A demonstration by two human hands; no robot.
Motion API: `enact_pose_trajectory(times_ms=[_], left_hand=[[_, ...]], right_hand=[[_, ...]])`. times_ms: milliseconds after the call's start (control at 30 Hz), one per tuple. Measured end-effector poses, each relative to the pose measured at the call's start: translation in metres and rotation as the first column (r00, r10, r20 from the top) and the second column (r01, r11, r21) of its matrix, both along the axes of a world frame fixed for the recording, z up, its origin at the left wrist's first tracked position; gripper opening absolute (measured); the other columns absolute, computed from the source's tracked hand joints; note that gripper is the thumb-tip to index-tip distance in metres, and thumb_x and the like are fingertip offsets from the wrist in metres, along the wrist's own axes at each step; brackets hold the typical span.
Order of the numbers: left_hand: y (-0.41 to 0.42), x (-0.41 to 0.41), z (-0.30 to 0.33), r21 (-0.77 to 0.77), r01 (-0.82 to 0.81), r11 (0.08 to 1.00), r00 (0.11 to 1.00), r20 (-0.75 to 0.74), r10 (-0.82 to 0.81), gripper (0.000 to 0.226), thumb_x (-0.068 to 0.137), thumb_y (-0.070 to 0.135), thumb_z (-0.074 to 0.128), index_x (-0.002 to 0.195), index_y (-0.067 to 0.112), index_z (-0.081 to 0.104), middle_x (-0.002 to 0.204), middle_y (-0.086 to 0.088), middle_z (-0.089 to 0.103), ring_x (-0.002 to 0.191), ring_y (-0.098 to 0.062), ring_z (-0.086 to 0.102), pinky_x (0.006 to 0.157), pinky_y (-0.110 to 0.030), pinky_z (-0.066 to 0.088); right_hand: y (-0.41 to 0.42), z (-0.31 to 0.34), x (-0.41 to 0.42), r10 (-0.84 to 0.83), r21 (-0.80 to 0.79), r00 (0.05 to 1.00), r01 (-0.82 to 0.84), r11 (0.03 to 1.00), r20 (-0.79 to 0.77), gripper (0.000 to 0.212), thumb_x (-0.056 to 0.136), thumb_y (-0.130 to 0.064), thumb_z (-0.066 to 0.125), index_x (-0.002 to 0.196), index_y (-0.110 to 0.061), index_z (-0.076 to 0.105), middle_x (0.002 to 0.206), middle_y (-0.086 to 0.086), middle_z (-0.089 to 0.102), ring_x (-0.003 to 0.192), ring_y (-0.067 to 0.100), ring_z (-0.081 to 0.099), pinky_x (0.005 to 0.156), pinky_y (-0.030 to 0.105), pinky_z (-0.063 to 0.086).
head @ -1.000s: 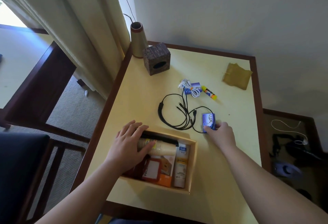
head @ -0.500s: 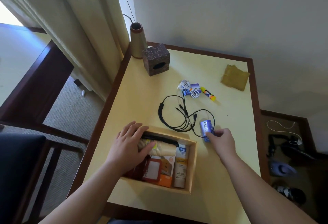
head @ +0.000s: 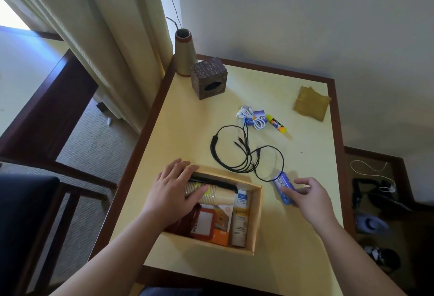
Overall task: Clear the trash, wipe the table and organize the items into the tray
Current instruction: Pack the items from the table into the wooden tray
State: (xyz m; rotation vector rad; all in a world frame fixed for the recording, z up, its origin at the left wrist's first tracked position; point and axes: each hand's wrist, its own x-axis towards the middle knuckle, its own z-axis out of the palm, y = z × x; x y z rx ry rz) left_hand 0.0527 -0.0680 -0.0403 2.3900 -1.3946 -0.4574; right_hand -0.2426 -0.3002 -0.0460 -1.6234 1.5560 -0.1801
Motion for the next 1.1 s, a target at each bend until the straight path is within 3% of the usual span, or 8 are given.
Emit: enact_pose_trajectory(times_ms=[200, 367, 467, 633, 733, 833, 967, 1100], left_hand=[[0.0, 0.001, -0.001, -0.018, 0.014, 1.0, 1.0, 0.008, -0.014, 0.066, 0.097, 0.077, 0.043, 0.147, 0.036, 0.047, 0.155, 0.008, 0.047, 0.154, -0.018, 0.025, 0.12, -0.05, 0.033], [0.0, 0.001, -0.001, -0.03, 0.022, 0.999, 1.0, 0.005, -0.022, 0.065, 0.098, 0.075, 0.044, 0.147, 0.033, 0.049, 0.153, 0.006, 0.05, 0.153, -0.02, 0.027, 0.118, -0.05, 0.036], [0.001, 0.001, -0.001, -0.028, 0.016, 0.999, 1.0, -0.007, -0.016, 0.066, 0.097, 0.076, 0.042, 0.147, 0.034, 0.048, 0.153, 0.007, 0.049, 0.153, -0.019, 0.025, 0.118, -0.049, 0.036], [0.001, 0.003, -0.001, -0.029, 0.015, 0.999, 0.999, -0.039, -0.016, 0.07, 0.095, 0.08, 0.038, 0.147, 0.034, 0.048, 0.153, 0.007, 0.049, 0.153, -0.018, 0.026, 0.118, -0.052, 0.038], [0.001, 0.003, -0.002, -0.038, 0.017, 0.999, 0.999, -0.038, -0.019, 0.07, 0.095, 0.079, 0.039, 0.148, 0.033, 0.049, 0.153, 0.007, 0.049, 0.153, -0.018, 0.026, 0.118, -0.051, 0.039], [0.001, 0.004, -0.004, -0.039, 0.019, 0.999, 0.999, -0.032, -0.021, 0.069, 0.096, 0.077, 0.042, 0.148, 0.032, 0.049, 0.153, 0.007, 0.05, 0.153, -0.019, 0.026, 0.118, -0.049, 0.039], [0.001, 0.004, -0.004, -0.032, 0.019, 0.999, 0.999, -0.033, -0.02, 0.068, 0.096, 0.076, 0.044, 0.149, 0.034, 0.048, 0.154, 0.008, 0.047, 0.154, -0.017, 0.024, 0.12, -0.047, 0.036], [0.001, 0.005, -0.004, -0.027, 0.016, 1.0, 0.999, -0.029, -0.017, 0.067, 0.096, 0.076, 0.044, 0.149, 0.035, 0.047, 0.156, 0.008, 0.046, 0.154, -0.016, 0.022, 0.12, -0.045, 0.034]], right_hand=[[0.014, 0.028, -0.024, 0.031, -0.02, 0.992, -0.034, 0.999, -0.123, 0.033, 0.083, -0.043, 0.083, 0.108, -0.026, 0.069, 0.09, -0.003, 0.075, 0.079, 0.016, 0.072, 0.063, 0.035, 0.055], [0.048, 0.068, -0.008, 0.078, -0.024, 0.99, -0.076, 0.997, 0.117, 0.02, 0.087, -0.031, 0.082, 0.105, -0.031, 0.074, 0.087, -0.007, 0.076, 0.082, 0.015, 0.073, 0.071, 0.034, 0.057], [0.075, 0.084, 0.015, 0.238, 0.001, 0.95, -0.243, 0.97, 0.202, 0.022, 0.087, -0.026, 0.083, 0.107, -0.034, 0.075, 0.089, -0.013, 0.076, 0.08, 0.006, 0.07, 0.069, 0.021, 0.053], [0.114, 0.079, 0.056, 0.575, -0.014, 0.818, -0.574, 0.818, 0.024, 0.024, 0.094, -0.042, 0.072, 0.117, -0.043, 0.067, 0.104, -0.027, 0.069, 0.098, -0.008, 0.064, 0.076, 0.015, 0.053], [0.129, 0.067, 0.079, 0.704, -0.062, 0.703, -0.711, 0.701, -0.1, 0.03, 0.099, -0.045, 0.063, 0.128, -0.039, 0.064, 0.117, -0.021, 0.061, 0.104, 0.0, 0.06, 0.086, 0.02, 0.051], [0.138, 0.05, 0.092, 0.708, -0.041, 0.689, -0.72, 0.693, -0.155, 0.036, 0.102, -0.047, 0.058, 0.137, -0.037, 0.06, 0.126, -0.009, 0.048, 0.109, 0.013, 0.06, 0.094, 0.032, 0.052], [0.14, 0.034, 0.098, 0.728, -0.107, 0.649, -0.758, 0.643, -0.222, 0.037, 0.104, -0.045, 0.052, 0.139, -0.038, 0.06, 0.136, -0.008, 0.052, 0.119, 0.014, 0.057, 0.098, 0.032, 0.052], [0.129, 0.037, 0.1, 0.753, -0.131, 0.594, -0.802, 0.583, -0.283, 0.03, 0.103, -0.049, 0.051, 0.121, -0.034, 0.069, 0.114, -0.01, 0.061, 0.103, 0.012, 0.062, 0.086, 0.034, 0.056]])
